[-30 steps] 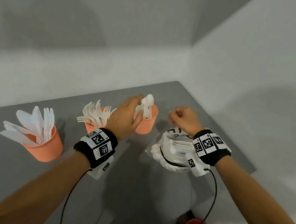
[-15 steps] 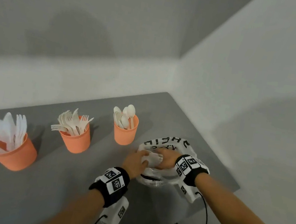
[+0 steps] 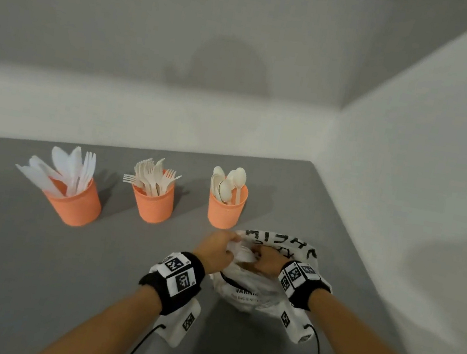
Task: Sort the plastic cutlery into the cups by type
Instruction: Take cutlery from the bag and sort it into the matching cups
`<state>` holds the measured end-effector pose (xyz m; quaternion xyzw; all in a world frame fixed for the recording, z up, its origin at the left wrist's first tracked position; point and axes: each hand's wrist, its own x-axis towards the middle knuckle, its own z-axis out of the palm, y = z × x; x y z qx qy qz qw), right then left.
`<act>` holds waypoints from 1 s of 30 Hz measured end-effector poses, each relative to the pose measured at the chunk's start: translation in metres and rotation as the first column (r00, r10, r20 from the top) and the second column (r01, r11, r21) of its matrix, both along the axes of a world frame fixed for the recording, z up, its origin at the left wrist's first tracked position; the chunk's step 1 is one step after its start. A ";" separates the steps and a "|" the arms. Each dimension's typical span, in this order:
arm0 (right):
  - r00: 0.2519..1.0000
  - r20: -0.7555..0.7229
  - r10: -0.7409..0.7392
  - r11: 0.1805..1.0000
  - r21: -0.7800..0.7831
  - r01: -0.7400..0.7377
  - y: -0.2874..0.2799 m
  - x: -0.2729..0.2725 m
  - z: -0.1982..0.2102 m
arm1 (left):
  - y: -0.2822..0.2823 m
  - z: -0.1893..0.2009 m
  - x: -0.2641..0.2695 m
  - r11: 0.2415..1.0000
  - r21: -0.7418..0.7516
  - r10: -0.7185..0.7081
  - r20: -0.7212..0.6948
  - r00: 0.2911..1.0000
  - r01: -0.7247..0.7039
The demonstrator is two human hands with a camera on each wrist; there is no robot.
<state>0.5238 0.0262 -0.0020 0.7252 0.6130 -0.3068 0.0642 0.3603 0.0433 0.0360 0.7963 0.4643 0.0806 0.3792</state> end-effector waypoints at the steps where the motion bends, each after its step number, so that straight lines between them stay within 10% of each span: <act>1: 1.000 0.017 0.012 1.000 0.014 -0.013 -0.001 0.000 0.000 | 0.001 0.001 0.000 1.000 0.005 0.001 -0.003 1.000 -0.001; 30: 0.932 -0.338 -0.129 0.934 0.273 0.228 -0.028 0.004 0.022 | 0.014 0.005 0.002 0.996 -0.025 0.088 0.046 0.995 -0.087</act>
